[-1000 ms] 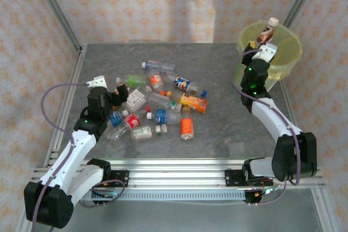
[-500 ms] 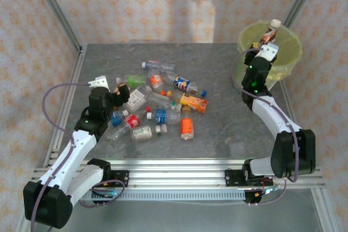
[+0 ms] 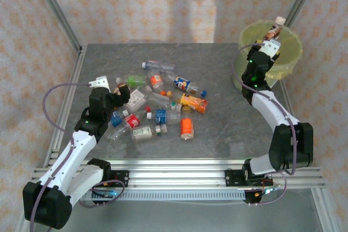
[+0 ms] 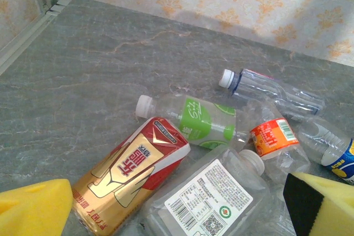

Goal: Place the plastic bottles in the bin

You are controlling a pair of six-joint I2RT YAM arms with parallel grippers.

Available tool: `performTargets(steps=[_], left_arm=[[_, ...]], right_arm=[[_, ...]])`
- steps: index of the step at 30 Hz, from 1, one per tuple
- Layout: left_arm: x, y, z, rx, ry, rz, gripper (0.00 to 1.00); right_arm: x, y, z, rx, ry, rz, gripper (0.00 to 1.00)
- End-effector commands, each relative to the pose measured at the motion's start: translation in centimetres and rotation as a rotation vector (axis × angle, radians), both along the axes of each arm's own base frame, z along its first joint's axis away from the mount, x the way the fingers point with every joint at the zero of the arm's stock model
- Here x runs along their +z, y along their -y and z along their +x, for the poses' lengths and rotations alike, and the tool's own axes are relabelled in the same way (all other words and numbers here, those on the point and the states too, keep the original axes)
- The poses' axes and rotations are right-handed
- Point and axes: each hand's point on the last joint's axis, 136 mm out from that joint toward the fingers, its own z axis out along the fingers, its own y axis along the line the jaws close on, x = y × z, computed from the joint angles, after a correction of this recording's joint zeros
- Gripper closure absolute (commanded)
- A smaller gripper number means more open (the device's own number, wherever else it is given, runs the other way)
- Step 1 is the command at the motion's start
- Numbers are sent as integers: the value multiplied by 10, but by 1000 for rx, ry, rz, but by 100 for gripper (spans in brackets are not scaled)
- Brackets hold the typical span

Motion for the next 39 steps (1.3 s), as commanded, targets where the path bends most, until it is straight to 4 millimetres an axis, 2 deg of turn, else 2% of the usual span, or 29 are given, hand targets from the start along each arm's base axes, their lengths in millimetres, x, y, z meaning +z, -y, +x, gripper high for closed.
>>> performTargets(steps=[1,8,10,18,22,29,33,37,39], left_arm=[[-6,0,-3,-5,-26,28,0],[-9,0,-2,-3,-32,37,0],[-11,0,-1,-4,-36,41,0],[-21,0,3,-3,-70,49,0],[-16,0,1,-3,-57,48,0],[-8,-3,-5,9,-25,46,0],[-5,-4,-7,16,-12,41,0],[-1,-4,-7,14,-1,36,0],[-2,-4,-8,13,-2,36,0]], right_arm=[[-14,6,4,-37,-1,0,59],[-6,6,18,-36,76,-17,61],[-7,5,18,-31,83,-9,65],[-11,-16,13,1,100,51,72],[-13,-21,9,-37,122,109,74],[-11,-47,5,-104,175,180,77],[0,-63,7,-143,189,205,78],[15,-81,19,-167,177,214,78],[22,-83,25,-182,175,221,77]])
